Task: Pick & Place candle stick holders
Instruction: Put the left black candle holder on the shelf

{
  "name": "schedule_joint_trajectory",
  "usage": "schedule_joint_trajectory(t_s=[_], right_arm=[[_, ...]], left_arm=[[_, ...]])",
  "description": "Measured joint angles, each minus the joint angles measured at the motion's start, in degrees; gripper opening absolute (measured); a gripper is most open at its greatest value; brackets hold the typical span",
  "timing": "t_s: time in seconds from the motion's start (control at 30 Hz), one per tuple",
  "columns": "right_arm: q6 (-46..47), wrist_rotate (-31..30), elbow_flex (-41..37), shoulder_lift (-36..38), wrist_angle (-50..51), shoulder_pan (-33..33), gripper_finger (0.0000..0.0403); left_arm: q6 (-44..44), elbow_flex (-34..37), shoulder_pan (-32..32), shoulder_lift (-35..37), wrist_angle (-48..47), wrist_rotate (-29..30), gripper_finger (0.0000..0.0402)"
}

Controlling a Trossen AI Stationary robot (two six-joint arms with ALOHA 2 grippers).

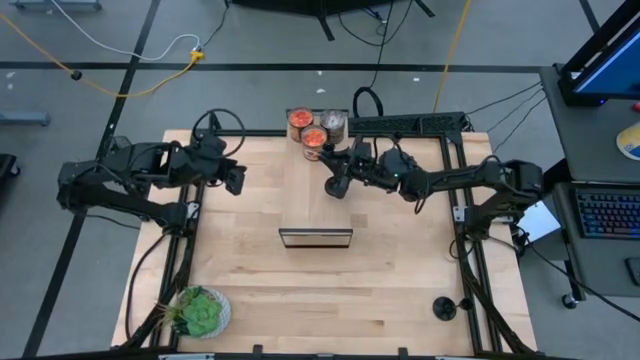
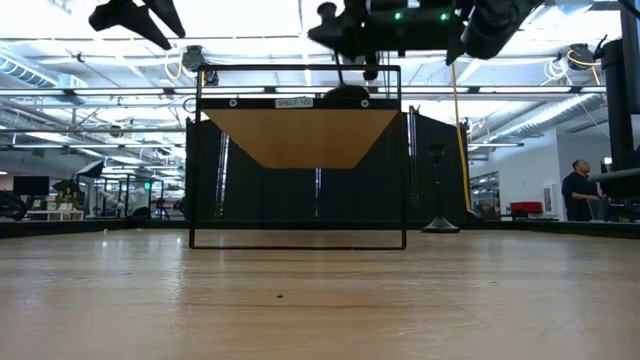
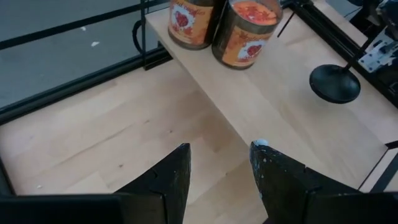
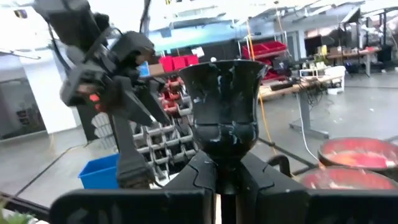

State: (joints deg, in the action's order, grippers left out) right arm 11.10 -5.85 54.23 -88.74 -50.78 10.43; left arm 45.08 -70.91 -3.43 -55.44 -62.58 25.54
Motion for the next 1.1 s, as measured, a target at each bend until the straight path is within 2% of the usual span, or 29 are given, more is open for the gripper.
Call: schedule_joint_trajectory(t_s=[0.4, 1.1], right_arm=[[3.7, 0.1, 0.0, -5.7, -3.9, 0.9, 0.0012], [-1.5, 0.0, 0.0, -5.2, -3.8, 2.0, 0.0016]], left_arm=[[-0.2, 0.0, -0.4, -0.1, -0.1, -0.5, 0.0173], [-0.4, 0.0, -0.4, -0.1, -0.1, -0.5, 0.0173]])
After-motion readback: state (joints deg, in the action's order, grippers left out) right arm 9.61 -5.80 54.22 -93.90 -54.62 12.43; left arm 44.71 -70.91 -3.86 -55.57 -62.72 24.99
